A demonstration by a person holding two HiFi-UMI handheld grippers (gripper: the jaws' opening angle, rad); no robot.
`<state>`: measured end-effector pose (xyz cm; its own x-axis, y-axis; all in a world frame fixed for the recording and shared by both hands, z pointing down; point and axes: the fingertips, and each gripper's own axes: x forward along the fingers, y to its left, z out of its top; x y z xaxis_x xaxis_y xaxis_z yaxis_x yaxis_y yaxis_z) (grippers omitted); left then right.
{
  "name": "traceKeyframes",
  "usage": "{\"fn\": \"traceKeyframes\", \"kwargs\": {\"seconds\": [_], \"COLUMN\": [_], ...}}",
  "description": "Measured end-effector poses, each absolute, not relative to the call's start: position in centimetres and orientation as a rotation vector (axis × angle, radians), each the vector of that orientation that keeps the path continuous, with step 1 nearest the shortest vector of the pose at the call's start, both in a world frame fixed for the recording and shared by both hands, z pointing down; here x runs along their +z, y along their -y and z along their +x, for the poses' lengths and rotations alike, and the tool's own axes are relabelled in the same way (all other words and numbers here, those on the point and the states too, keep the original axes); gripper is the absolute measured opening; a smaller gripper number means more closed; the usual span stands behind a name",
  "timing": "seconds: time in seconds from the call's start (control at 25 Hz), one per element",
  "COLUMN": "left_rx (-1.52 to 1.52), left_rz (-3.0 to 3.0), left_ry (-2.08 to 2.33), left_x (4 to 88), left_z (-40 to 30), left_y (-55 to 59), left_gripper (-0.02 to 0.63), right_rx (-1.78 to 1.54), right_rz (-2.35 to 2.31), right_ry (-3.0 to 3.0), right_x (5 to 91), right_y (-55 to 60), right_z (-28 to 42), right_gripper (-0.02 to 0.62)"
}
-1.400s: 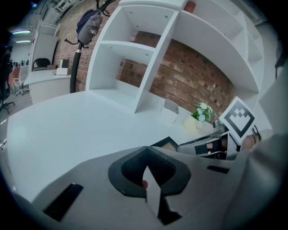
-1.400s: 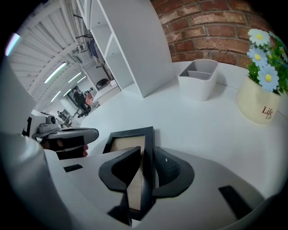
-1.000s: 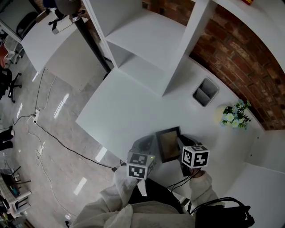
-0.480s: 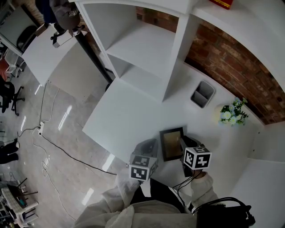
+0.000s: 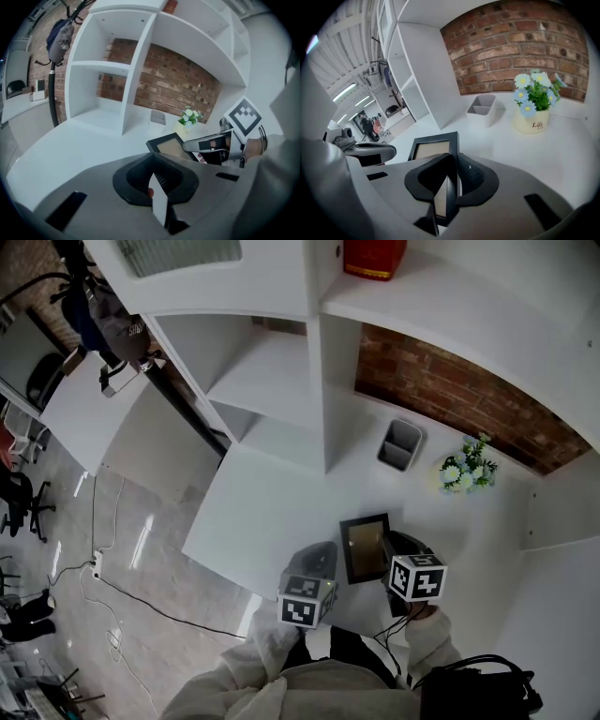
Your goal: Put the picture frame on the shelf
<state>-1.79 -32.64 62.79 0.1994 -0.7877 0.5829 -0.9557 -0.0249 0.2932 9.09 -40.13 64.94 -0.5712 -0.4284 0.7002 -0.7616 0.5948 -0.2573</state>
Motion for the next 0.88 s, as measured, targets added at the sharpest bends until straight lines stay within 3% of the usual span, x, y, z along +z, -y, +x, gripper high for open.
{"fn": "traceKeyframes", "kwargs": {"seconds": [0.4, 0.88], "left_rx": [0.386, 0.235], "left_rz": [2.066, 2.321], "left_ry": [1.561, 1.496], "left_x": [58.3, 50.5], "left_z": [-0.6, 1.4], "left_y": [34.7, 37.7], "left_gripper": [0.008, 0.008], "right_rx": [0.723, 0.550], "right_rz": [1.214, 1.515], "right_ry": [2.291, 2.357], "right_x": [59.6, 50.5], "right_y": [41.3, 41.4], "right_z": [11.9, 14.8], "right_gripper": [0.074, 0.072]}}
